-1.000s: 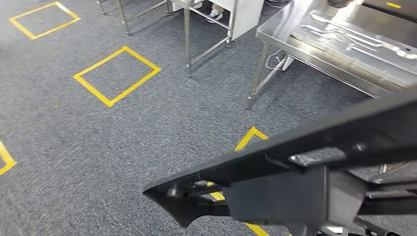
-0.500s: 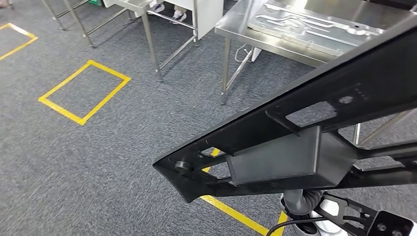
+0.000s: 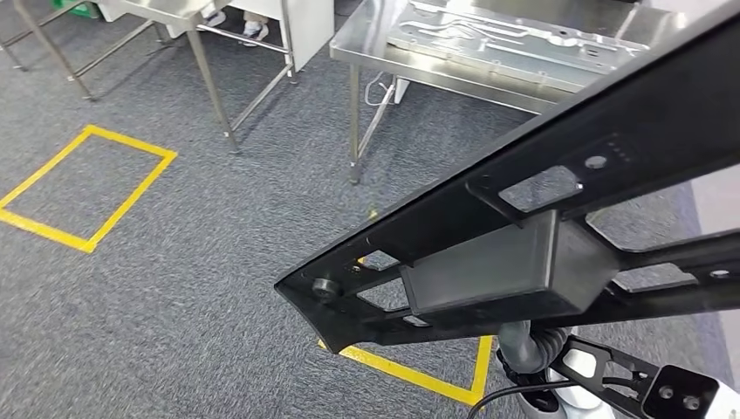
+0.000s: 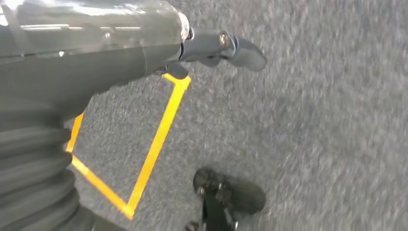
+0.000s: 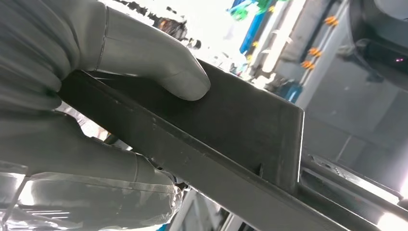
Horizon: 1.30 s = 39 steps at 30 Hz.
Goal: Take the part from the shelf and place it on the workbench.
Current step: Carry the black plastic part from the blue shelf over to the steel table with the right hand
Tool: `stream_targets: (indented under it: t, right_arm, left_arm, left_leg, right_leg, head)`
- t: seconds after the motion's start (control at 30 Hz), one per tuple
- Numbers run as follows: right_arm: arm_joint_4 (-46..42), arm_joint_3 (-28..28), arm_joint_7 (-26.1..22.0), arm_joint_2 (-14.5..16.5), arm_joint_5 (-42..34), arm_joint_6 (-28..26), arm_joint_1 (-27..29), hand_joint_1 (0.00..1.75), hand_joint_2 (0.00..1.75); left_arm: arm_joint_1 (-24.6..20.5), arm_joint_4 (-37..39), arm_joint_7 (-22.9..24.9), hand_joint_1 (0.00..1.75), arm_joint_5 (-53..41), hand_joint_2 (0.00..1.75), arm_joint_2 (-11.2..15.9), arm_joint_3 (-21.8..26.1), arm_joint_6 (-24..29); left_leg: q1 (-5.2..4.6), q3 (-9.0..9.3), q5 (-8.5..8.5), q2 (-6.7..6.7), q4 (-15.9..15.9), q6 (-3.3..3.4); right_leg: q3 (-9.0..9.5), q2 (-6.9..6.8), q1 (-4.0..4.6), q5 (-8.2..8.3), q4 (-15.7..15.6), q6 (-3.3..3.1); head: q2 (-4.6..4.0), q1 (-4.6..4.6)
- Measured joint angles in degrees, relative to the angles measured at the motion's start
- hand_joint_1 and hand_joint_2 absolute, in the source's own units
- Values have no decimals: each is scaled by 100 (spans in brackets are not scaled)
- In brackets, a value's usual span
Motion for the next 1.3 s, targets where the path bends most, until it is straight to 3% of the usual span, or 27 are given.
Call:
stream_targets:
  t: [0.03, 0.07, 0.13, 0.2, 0.3, 0.37, 0.43, 0.5, 0.53, 0.6, 0.67, 0.73, 0.8, 0.83, 0.9, 0.97, 1.03, 1.07, 1.1, 1.17, 1.23, 1.3]
  right_arm:
    - [28, 9, 0, 3, 13, -17, -7, 175, 175]
    - [51, 19, 0, 7, 24, -36, -20, 175, 175]
    - [81, 43, -1, 20, 36, -70, -65, 175, 175]
    - [104, 72, -2, 41, 44, -90, -109, 175, 175]
    - [136, 108, -1, 57, 46, -96, -119, 175, 175]
    - [155, 127, -2, 85, 28, -86, -140, 175, 175]
    - [181, 145, -3, 126, 2, -73, -168, 175, 175]
    - [213, 154, -3, 146, -8, -68, -173, 175, 175]
    - [228, 155, -2, 148, -8, -67, -173, 175, 175]
    - [251, 157, -2, 156, -8, -67, -174, 175, 175]
    - [263, 157, -3, 172, -8, -68, -180, 175, 175]
    - [273, 160, -3, 181, -8, -79, -192, 175, 175]
    - [281, 161, -2, 184, 7, -115, -198, 175, 175]
    - [284, 161, -3, 184, 23, -144, -200, 175, 175]
    - [285, 163, -3, 184, 68, -191, -226, 175, 175]
    - [287, 173, -2, 184, 98, -225, -246, 175, 175]
    - [294, 187, -2, 184, 103, -263, -245, 175, 175]
    - [297, 192, -2, 184, 103, -278, -244, 175, 175]
    - [298, 196, -2, 184, 103, -286, -244, 175, 175]
    - [295, 203, -2, 184, 103, -289, -251, 175, 175]
    - [292, 210, -3, 184, 101, -289, -259, 175, 175]
    - [291, 215, -3, 184, 99, -289, -261, 175, 175]
  left_arm:
    - [-5, 0, -3, 0, -1, 175, -16, 8, -21]
    - [-14, 0, -6, 0, -1, 175, -34, 14, -34]
    - [-29, 0, -4, 0, -4, 175, -82, 18, -52]
    - [-38, 0, 22, 0, -7, 175, -120, 19, -86]
    - [-61, 0, 73, 0, -7, 175, -136, 21, -126]
    - [-77, 0, 82, 0, -6, 175, -142, 23, -135]
    - [-59, 0, 81, 0, -9, 175, -142, 26, -139]
    - [-28, 0, 81, 0, -17, 175, -142, 26, -141]
    - [-19, 0, 80, 0, -22, 175, -143, 26, -144]
    - [-18, 0, 73, 0, -27, 175, -142, 25, -149]
    - [-20, 0, 60, 0, -41, 175, -143, 25, -159]
    - [-19, 0, 50, 0, -66, 175, -146, 25, -193]
    - [-21, 1, 40, 0, -89, 175, -151, 23, -246]
    - [-27, 1, 34, 0, -99, 175, -155, 21, -274]
    - [-45, 1, 20, 0, -115, 175, -161, 19, -329]
    - [-39, 0, 3, 0, -127, 175, -156, 17, -392]
    - [-16, 0, -17, 0, -137, 175, -155, 16, -452]
    - [-10, 0, -31, 0, -142, 175, -155, 15, -474]
    - [-12, 0, -43, 0, -144, 175, -156, 14, -490]
    - [-23, 0, -65, 0, -155, 175, -163, 10, -510]
    - [-26, 0, -75, 0, -171, 175, -173, 8, -516]
    - [-25, 0, -78, 0, -181, 175, -176, 7, -517]
  left_leg:
    - [-9, 11, -11, 68, 0, 1]
    - [-19, 31, -23, 130, 0, -1]
    - [-47, 82, -55, 236, -3, -20]
    - [-60, 115, -80, 334, -13, -64]
    - [-57, 185, -109, 450, -57, -144]
    - [-50, 125, -277, 238, 163, -190]
    - [-34, -192, -622, -37, 836, -221]
    - [-26, -530, -806, -99, 1446, -254]
    - [-18, -584, -735, -104, 1488, -268]
    - [14, -392, -314, -155, 957, -290]
    - [61, -104, -32, -418, 292, -287]
    - [71, -25, -29, -607, 90, -235]
    - [56, -35, -17, -536, 85, -153]
    - [56, -24, -9, -491, 73, -114]
    - [66, -3, 6, -397, 43, -45]
    - [44, -1, 1, -302, 38, -9]
    - [26, -2, -7, -212, 40, 0]
    - [21, 3, -11, -181, 40, 0]
    - [16, 13, -16, -162, 40, -3]
    - [3, 36, -30, -143, 35, -23]
    - [-2, 45, -43, -132, 21, -71]
    - [2, 73, -42, -117, -29, -141]
  right_leg:
    - [22, -11, 1, 87, -42, -9]
    - [170, -41, 10, 265, -321, -35]
    - [604, -258, 72, 596, -1135, -140]
    - [824, -431, 150, 693, -1575, -240]
    - [858, -297, 152, 717, -1680, -303]
    - [931, -173, 99, 767, -1793, -343]
    - [960, -41, 74, 787, -1833, -374]
    - [955, 114, 69, 784, -1820, -381]
    - [955, 197, 63, 777, -1804, -371]
    - [956, 358, 43, 739, -1742, -331]
    - [919, 494, 27, 688, -1644, -271]
    - [839, 605, 18, 681, -1577, -203]
    - [792, 700, 1, 700, -1574, -139]
    - [784, 655, 1, 687, -1558, -113]
    - [639, 354, 20, 509, -1249, -66]
    - [262, 53, 15, 170, -492, -28]
    - [-33, 0, 1, 30, 61, -19]
    - [-10, -2, 1, 128, 3, -30]
    - [134, -3, 4, 310, -285, -52]
    - [574, -25, 35, 644, -1134, -127]
    - [795, -48, 82, 727, -1574, -190]
    - [809, -39, 106, 714, -1619, -234]
  head:
    - [0, -1]
    - [0, 1]
    - [0, -3]
    - [0, -11]
    - [0, -20]
    - [0, -29]
    - [0, -47]
    - [0, -60]
    - [0, -60]
    - [0, -60]
    - [0, -67]
    - [0, -75]
    - [1, -77]
    - [1, -77]
    - [1, -36]
    - [0, 2]
    - [0, 3]
    - [0, 3]
    - [0, 3]
    - [0, 2]
    - [0, 1]
    - [0, 3]
